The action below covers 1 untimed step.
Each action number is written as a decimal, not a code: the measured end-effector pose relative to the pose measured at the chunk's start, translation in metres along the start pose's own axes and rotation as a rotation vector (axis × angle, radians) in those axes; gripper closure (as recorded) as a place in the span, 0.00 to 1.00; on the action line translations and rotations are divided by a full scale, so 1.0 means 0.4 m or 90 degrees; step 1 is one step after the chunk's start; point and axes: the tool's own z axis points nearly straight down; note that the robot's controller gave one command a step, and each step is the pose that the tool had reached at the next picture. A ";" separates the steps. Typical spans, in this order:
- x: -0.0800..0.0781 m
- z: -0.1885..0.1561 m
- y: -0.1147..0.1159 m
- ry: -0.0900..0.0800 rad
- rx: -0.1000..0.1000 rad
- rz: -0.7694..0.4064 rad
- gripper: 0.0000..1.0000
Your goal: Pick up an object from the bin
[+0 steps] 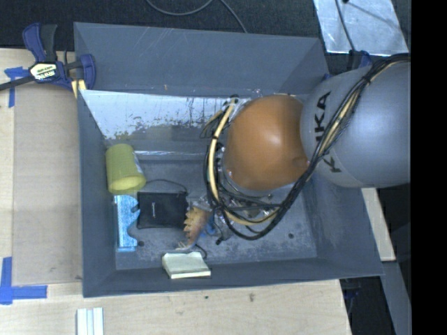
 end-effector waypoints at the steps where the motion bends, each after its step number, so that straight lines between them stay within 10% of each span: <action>1: 0.013 -0.188 0.013 0.007 -0.005 0.000 1.00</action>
Offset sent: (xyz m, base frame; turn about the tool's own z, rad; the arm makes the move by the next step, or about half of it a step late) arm 0.0000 0.0000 0.0000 0.0000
